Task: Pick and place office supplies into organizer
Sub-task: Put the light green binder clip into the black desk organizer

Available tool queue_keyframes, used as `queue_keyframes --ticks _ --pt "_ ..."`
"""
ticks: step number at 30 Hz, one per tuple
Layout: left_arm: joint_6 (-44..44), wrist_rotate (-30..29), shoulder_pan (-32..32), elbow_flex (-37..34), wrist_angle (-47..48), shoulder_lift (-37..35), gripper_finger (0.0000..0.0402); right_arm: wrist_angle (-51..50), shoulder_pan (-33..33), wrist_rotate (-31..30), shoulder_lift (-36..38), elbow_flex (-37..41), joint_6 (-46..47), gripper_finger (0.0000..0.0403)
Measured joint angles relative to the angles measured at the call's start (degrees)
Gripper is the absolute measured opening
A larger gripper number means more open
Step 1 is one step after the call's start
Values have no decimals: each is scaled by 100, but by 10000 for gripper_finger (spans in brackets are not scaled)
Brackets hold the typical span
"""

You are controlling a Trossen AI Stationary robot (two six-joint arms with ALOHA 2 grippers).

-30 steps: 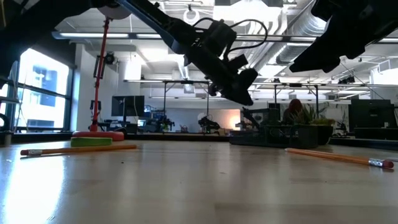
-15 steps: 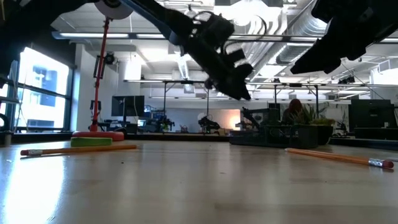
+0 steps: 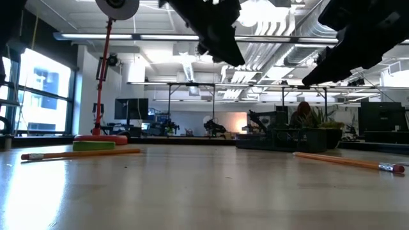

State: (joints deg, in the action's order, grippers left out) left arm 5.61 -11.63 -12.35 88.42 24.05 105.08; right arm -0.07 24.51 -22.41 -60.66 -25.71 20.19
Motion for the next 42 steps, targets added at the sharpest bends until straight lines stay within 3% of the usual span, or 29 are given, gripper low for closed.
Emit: queue_keyframes --ticks 6,10,14,17,21,28,38,42 --pt "-390 -218 797 -985 -30 -496 105 1457 4 1275 -939 0 -795 129" --pt "-974 -501 1265 -1862 -224 -987 94 2289 2 1704 -1539 0 -1373 129" --pt "-1596 -977 1827 -2851 -1067 -1522 90 3023 1 1689 -2015 -8 -2167 129" --pt "-1882 -1355 2280 -3530 -1997 -1871 90 3582 -47 1723 -2299 -150 -2263 129" --pt "-1998 -1480 2767 -4163 -3037 -1958 91 3630 -159 2420 -2650 -521 -2125 129" --pt "-2089 -1859 3215 -4568 -3651 -1965 92 3584 -391 4021 -3608 -1237 -1616 129" --pt "-2447 -2011 3548 -4564 -3673 -1965 92 3602 -200 4248 -4857 -2179 -1869 129" --pt "-2668 -2360 3855 -4563 -3683 -1897 92 3584 73 4270 -5151 -2414 -1897 129"
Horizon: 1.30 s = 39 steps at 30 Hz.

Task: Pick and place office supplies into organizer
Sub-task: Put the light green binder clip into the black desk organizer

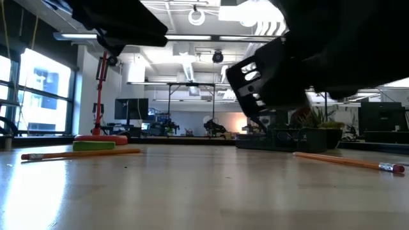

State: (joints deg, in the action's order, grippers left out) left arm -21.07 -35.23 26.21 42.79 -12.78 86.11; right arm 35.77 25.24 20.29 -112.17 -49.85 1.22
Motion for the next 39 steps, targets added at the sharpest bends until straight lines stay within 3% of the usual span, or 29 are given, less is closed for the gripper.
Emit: queue_keyframes --ticks 8,11,21,39 --pt "-163 -524 440 -9 -55 263 92 32 381 -208 -183 -257 -11 129" --pt "-239 -609 423 -5 -56 334 92 16 442 -420 -258 -288 -151 129" --pt "-335 -944 414 1 -120 456 92 473 443 -308 -635 -286 -442 129" --pt "-335 -996 414 1 -76 454 92 778 496 -246 -670 -286 -475 129"
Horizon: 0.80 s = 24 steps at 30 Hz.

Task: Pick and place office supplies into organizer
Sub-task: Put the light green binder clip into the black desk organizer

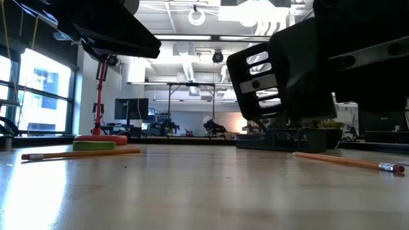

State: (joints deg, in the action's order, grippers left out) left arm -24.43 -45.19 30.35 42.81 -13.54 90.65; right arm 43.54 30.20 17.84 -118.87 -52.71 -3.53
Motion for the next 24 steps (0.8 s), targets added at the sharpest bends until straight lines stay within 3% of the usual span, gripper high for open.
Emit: queue_keyframes --ticks 10,24 --pt "-408 101 9 2 9 96 92 -74 161 -234 -2 0 -57 129" --pt "-1291 -22 227 2 -532 871 92 -453 245 -544 -11 7 -295 129"
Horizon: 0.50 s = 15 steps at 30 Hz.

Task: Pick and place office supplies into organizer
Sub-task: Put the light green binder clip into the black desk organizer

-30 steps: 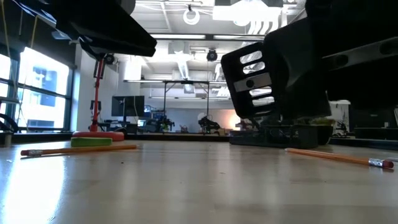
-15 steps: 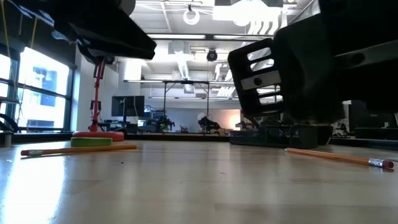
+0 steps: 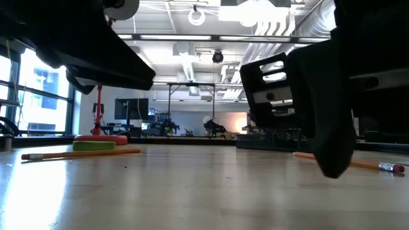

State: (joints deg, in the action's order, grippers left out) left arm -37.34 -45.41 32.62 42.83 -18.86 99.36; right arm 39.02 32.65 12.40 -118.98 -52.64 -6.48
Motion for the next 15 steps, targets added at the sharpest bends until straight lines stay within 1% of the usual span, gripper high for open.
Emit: queue_keyframes --ticks 6,15 --pt "4 -355 130 0 65 32 92 388 -3 69 -208 -12 -46 129" --pt "2 -337 125 0 154 32 92 584 -116 111 -308 -17 -47 129"
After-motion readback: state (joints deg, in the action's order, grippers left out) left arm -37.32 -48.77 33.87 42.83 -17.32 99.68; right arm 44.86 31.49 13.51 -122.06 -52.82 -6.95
